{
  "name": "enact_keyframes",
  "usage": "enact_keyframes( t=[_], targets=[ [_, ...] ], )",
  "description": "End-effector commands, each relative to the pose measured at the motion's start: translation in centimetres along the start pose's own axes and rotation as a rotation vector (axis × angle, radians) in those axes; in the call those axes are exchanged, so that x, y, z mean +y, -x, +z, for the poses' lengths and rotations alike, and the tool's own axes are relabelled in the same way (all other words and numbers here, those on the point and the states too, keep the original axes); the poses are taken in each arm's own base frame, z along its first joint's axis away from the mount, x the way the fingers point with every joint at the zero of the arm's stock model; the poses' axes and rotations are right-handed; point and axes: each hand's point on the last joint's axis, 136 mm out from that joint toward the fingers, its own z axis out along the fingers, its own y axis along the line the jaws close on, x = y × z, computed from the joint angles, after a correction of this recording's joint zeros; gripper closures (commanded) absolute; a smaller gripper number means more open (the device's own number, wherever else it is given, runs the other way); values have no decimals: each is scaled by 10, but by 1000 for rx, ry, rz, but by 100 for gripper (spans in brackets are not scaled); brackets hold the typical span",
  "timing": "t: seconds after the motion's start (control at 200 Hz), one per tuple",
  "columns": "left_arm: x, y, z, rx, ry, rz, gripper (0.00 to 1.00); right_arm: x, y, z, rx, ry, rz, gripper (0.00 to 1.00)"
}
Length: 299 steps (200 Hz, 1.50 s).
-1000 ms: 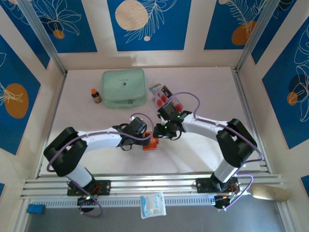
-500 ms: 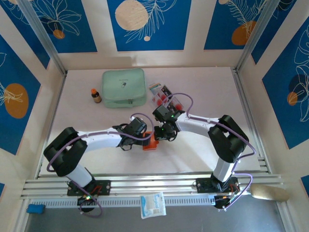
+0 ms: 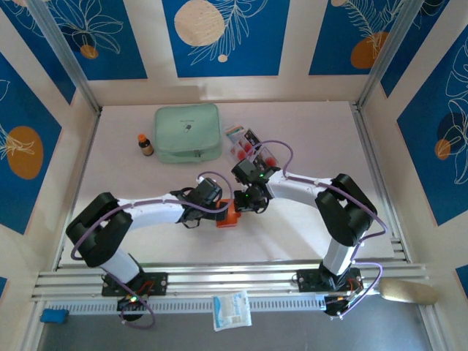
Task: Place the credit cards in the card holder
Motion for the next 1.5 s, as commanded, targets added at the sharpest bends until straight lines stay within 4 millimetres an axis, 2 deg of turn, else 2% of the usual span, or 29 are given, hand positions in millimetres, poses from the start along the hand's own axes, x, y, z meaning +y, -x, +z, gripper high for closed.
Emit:
enact_keyframes(
  t=[0.0, 0.24, 0.5, 1.07, 1.155, 1.245, 1.49],
  targets=[
    [21, -27, 8, 76, 93, 42, 0, 2, 7, -10, -15, 5, 1, 75],
    [21, -26, 9, 75, 90, 41, 0, 4, 8, -12, -21, 13, -1, 75],
    [21, -27, 9, 78, 89, 42, 0, 4, 8, -12, -20, 18, 3, 80],
    [20, -28, 10, 78, 88, 39, 0, 6, 9, -18, -30, 33, 8, 81],
    [20, -27, 10, 76, 86, 38, 0, 7, 9, -21, -35, 36, 10, 84],
    [20, -28, 11, 80, 86, 38, 0, 7, 10, -22, -38, 39, 11, 100],
    [20, -28, 11, 78, 87, 39, 0, 20, 9, -24, -31, 113, 8, 100]
  ],
)
